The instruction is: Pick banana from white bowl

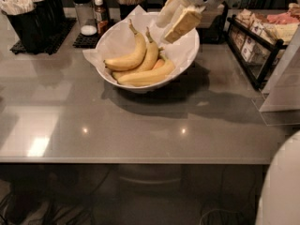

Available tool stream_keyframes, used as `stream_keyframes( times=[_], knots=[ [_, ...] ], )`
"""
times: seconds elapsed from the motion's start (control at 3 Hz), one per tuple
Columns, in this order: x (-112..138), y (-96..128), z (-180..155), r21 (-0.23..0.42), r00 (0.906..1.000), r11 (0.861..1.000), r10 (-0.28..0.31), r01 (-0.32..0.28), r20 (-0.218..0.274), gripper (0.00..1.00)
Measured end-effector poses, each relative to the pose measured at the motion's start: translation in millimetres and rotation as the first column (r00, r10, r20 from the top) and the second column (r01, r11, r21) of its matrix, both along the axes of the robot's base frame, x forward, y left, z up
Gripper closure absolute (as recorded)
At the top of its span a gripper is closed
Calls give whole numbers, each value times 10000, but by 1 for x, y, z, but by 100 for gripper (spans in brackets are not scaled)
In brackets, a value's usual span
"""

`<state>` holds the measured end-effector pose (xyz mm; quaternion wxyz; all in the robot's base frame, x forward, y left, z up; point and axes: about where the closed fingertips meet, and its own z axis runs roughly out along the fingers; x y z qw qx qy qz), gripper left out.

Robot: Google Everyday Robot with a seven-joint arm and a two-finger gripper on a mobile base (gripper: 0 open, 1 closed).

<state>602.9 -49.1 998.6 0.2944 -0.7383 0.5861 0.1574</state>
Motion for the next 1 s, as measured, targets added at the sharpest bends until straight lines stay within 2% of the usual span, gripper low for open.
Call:
stream_keyframes(
  times=[0.33, 0.67, 1.0],
  knots=[
    [12, 45, -18, 140, 9941, 9945, 1038, -1033, -330, 47],
    [15, 65, -37, 404, 9872, 9898, 1394, -1366, -775, 45],
    [9, 63, -56, 545, 9837, 9902, 1342, -1284, -1201, 45]
  ],
)
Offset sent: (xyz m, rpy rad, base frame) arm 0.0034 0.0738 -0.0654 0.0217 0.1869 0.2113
